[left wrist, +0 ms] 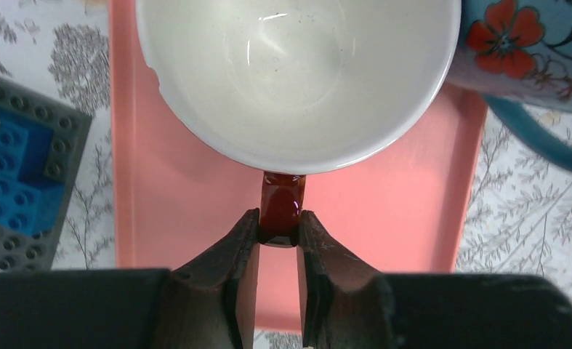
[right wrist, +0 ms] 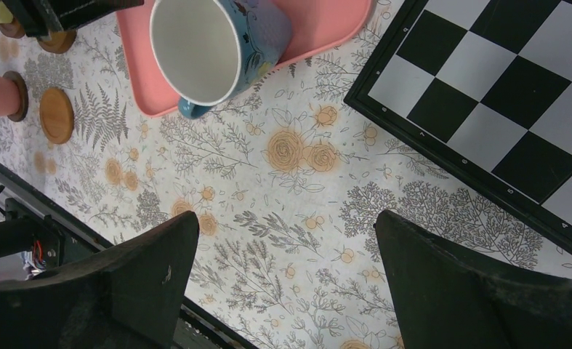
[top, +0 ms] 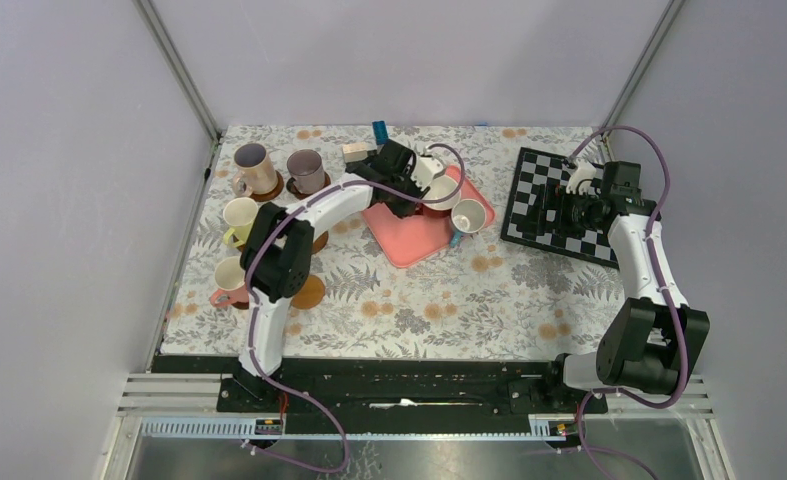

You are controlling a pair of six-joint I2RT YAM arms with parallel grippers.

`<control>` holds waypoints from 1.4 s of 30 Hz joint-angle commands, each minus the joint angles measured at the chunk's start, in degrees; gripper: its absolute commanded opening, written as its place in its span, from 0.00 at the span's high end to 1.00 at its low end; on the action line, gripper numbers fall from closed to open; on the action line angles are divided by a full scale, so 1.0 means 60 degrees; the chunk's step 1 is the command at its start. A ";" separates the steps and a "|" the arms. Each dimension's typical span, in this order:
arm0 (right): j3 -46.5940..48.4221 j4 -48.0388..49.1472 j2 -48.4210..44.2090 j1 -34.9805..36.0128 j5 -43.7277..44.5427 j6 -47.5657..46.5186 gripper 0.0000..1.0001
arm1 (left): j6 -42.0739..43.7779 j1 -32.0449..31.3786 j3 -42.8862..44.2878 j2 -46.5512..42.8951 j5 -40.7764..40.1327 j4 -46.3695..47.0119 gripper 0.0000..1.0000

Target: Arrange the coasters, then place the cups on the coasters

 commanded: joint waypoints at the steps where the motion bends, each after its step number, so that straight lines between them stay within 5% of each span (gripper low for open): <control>1: -0.0034 0.0146 -0.0337 0.0027 -0.0445 -0.0075 0.02 | 0.0140 0.0247 -0.0880 -0.1176 -0.0095 0.0385 1.00; 20: 0.0365 -0.0320 0.0407 0.0087 -0.1494 -0.0723 0.02 | -0.0358 0.0778 -0.1741 -0.1578 -0.0221 0.0867 1.00; 42: 0.0061 0.0256 0.0163 0.0800 -0.0845 -0.0278 0.02 | -0.0533 0.1041 -0.3453 -0.2595 -0.0665 0.1219 1.00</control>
